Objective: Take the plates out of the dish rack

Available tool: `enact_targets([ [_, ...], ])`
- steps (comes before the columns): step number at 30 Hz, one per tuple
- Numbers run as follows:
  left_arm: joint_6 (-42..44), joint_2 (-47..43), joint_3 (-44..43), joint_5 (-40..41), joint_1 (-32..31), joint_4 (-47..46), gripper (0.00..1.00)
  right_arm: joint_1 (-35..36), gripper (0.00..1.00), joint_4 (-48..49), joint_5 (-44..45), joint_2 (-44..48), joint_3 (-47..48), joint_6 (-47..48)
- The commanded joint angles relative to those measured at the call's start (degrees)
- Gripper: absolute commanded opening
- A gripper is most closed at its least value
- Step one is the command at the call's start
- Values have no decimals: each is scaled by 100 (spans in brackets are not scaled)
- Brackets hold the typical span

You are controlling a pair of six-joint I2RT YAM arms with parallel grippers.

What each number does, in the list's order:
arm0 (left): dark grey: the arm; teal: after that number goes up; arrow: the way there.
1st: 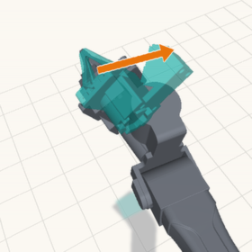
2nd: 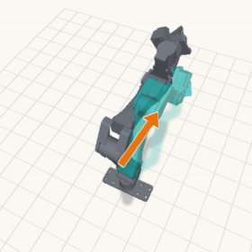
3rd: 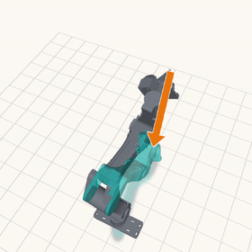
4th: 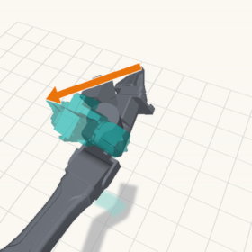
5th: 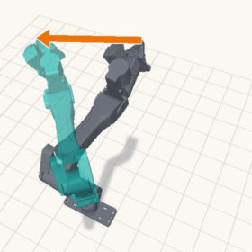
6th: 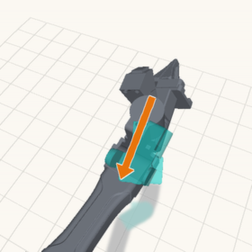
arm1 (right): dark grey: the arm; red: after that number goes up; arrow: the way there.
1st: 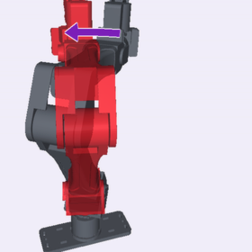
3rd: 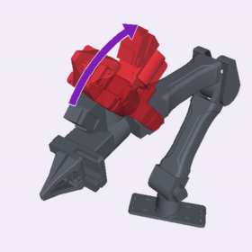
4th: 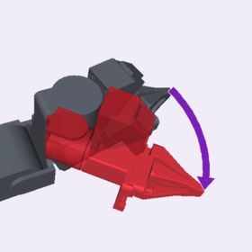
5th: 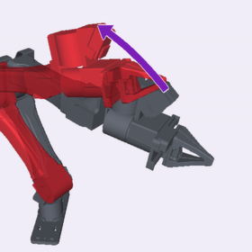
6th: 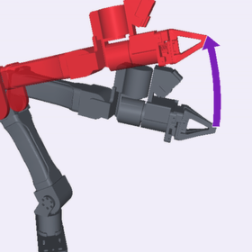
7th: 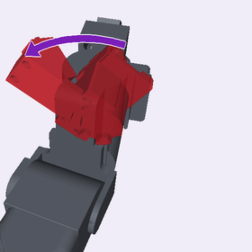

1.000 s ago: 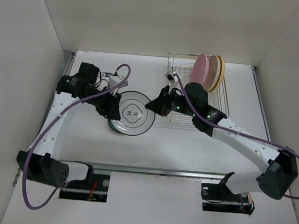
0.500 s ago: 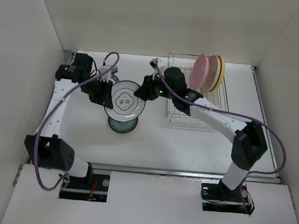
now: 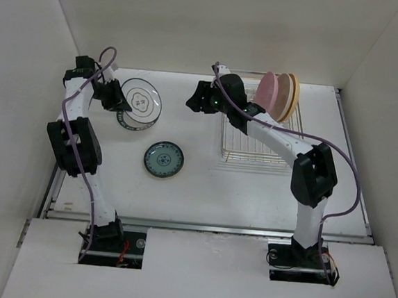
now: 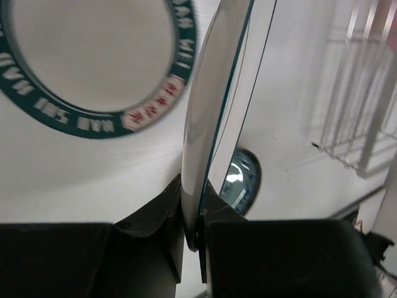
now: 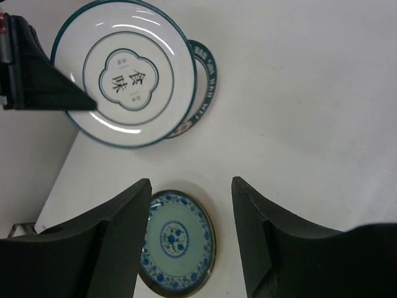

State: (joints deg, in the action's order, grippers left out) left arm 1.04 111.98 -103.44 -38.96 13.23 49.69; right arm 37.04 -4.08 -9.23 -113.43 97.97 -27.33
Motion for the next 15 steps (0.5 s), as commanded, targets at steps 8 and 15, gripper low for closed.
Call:
enact_targets([
  [8,-983,1194,-651,819,109,-909,0,-30,60,38,493,971,-999,158],
  [15,-868,1379,-766,1435,109,-548,29,-30,60,-93,659,1297,-1254,491],
])
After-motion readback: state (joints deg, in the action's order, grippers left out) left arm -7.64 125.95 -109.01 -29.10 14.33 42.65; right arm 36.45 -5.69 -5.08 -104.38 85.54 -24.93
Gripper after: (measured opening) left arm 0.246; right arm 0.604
